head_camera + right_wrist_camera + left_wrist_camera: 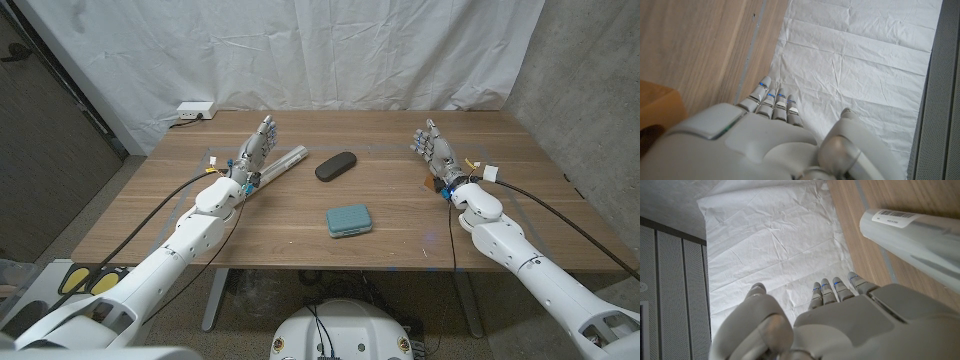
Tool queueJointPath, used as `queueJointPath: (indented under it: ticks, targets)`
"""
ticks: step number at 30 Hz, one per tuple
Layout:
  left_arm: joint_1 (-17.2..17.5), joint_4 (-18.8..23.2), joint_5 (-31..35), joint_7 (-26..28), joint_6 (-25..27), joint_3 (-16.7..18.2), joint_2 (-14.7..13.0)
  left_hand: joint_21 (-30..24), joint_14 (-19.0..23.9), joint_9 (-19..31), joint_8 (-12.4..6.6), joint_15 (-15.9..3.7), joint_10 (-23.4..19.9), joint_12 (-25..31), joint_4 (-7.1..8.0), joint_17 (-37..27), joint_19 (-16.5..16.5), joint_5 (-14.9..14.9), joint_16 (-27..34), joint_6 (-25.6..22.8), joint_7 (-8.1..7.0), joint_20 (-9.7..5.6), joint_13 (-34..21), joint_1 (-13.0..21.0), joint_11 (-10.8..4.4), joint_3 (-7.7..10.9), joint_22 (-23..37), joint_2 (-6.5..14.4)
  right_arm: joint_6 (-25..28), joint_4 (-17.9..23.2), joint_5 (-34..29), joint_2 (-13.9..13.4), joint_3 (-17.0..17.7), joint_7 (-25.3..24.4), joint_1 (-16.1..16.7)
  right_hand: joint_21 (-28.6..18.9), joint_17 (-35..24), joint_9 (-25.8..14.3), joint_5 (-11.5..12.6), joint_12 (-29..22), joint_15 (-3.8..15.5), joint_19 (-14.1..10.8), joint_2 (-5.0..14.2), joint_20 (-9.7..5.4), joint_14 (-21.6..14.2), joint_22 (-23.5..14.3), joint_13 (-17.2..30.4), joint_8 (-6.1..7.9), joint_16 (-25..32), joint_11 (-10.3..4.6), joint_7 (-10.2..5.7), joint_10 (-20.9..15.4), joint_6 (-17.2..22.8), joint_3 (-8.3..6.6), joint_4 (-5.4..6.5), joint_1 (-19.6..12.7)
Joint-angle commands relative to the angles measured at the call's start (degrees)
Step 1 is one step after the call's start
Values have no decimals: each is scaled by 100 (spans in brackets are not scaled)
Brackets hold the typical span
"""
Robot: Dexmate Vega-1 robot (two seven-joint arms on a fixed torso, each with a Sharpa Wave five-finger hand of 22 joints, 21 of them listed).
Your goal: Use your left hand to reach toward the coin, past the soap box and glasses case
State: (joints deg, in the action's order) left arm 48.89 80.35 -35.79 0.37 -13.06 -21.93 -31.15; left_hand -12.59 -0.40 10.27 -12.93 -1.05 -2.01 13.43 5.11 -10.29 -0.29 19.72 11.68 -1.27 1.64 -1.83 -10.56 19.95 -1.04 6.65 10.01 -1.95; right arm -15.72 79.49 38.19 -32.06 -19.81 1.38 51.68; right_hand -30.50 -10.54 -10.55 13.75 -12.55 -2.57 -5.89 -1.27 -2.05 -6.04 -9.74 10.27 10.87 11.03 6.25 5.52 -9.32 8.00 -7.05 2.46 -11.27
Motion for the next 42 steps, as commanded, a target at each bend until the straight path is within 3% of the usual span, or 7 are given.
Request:
queueJointPath:
  ticks: [1,28,42]
  targets:
    - [211,461,-10,158,86,64,-120,-49,74,33,-33,-6,-69,19,-33,-8,46,29,40,-50,24,-389,-7,86,8,21,25,23,50,94,150,-93,31,264,4,22,-25,-6,34,-17,-21,-52,27,-16,-39,-26,14,34,29,11,14,-73,56,-6,-1,-12]
    - [487,729,24,-146,-70,360,-727,-65,344,37,-51,-30,-308,23,-74,-12,244,-2,53,-314,20,-352,-11,184,-16,3,28,69,123,741,-5,-221,163,-381,454,96,-25,-8,35,-15,-32,-73,37,5,-52,-28,19,39,28,26,15,-119,87,18,1,11]
    - [583,703,92,-82,-195,503,-848,-105,553,38,-80,-76,-516,45,-108,-12,457,-5,71,-531,-12,-366,-14,239,-63,-32,29,46,86,712,-25,-168,156,-425,462,136,-24,-9,36,-4,-39,-88,40,4,-56,-29,21,36,26,35,21,-120,92,30,-3,17]
